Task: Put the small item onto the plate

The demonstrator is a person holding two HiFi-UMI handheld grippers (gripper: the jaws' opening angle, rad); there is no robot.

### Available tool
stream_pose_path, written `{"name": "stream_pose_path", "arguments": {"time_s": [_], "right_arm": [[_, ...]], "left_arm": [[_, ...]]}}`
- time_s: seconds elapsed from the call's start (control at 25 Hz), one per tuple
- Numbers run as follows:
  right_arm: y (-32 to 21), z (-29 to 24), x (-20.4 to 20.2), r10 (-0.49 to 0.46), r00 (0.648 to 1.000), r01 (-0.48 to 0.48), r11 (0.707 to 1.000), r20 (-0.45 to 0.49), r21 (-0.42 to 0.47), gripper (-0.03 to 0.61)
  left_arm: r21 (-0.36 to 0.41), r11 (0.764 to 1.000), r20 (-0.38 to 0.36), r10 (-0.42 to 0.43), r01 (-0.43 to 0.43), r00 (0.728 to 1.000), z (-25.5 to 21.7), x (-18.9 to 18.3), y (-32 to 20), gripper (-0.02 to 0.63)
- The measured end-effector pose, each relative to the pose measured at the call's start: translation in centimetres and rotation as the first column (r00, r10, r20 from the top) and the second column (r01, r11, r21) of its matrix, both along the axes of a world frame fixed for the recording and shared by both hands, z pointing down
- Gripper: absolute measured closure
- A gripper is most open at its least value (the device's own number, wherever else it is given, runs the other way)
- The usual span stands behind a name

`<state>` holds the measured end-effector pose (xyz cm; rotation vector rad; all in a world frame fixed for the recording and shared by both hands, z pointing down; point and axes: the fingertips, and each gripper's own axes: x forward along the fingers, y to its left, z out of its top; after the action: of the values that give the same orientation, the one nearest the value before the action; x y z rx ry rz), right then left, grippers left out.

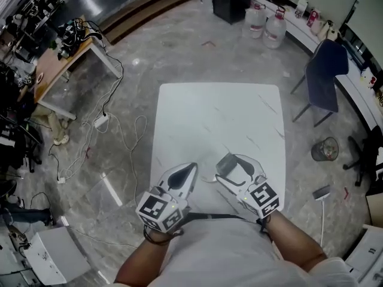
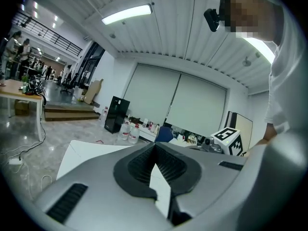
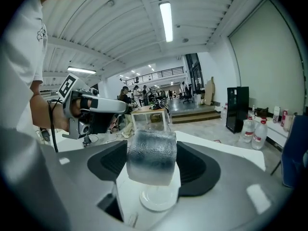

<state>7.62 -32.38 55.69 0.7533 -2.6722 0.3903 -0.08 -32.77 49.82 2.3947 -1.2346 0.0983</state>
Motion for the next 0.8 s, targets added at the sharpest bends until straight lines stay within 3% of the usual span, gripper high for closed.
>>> {"name": "stream_pose_path", "arguments": {"time_s": [0.2,0.8], "right_arm": [[-1.1,1.5,-0.2,-0.031,0.999,0.031,0.999,-0.028,-0.013,0.267],[-3.6,9.4,-4.8,-0.105,0.990,0.090,0.985,-0.091,-0.149,0.267]], "left_arm": [[-0.015,1.000,0.031,0.016,-0.015,0.999,1.8,0.6,-0.8,0.609],[-0.123,0.992,0.005,0.008,-0.007,1.000,7.2,-2.8,-3.3,0.609]]}}
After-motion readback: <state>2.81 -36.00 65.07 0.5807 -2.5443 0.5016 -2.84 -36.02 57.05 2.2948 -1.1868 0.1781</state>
